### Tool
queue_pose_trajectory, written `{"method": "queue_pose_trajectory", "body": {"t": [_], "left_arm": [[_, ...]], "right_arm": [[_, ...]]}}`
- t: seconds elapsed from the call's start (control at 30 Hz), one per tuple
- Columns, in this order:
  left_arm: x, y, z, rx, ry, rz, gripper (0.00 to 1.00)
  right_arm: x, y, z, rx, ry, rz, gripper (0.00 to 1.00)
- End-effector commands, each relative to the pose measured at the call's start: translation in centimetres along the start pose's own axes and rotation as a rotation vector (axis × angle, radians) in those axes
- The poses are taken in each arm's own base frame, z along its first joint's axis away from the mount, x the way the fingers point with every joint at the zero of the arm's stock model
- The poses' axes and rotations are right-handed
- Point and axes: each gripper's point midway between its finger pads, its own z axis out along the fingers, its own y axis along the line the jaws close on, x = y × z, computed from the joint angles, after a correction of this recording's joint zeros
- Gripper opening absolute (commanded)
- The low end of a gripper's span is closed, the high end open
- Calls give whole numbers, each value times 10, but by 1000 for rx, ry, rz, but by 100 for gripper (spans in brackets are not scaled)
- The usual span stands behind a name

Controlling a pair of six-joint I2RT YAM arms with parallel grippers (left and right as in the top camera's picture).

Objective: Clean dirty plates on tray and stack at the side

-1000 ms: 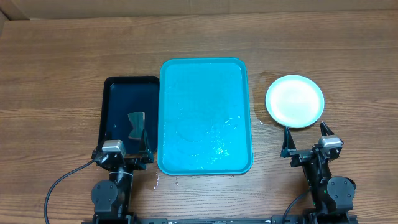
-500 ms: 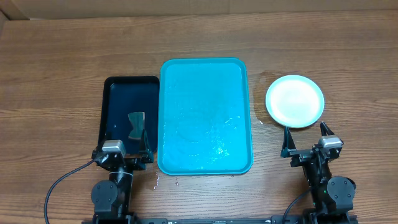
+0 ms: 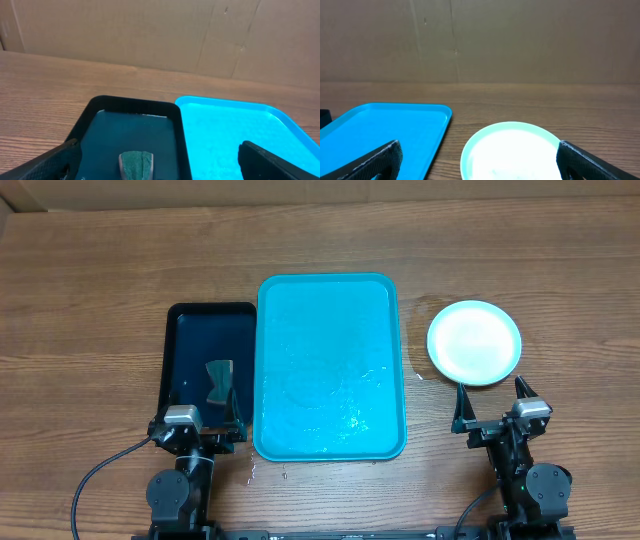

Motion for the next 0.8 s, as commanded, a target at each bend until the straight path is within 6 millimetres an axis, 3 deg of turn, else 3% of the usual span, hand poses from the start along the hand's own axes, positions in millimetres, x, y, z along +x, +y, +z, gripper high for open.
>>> {"method": "queue_pose_trajectory", "body": {"t": [0.0,0.77], "left_arm": [[0,4,0,-19,-7,18,100],[0,4,0,-19,-7,18,100]], "right_arm": [[1,-2,0,8,-7,-1,100],[1,3,0,-9,-6,-1,100]]}}
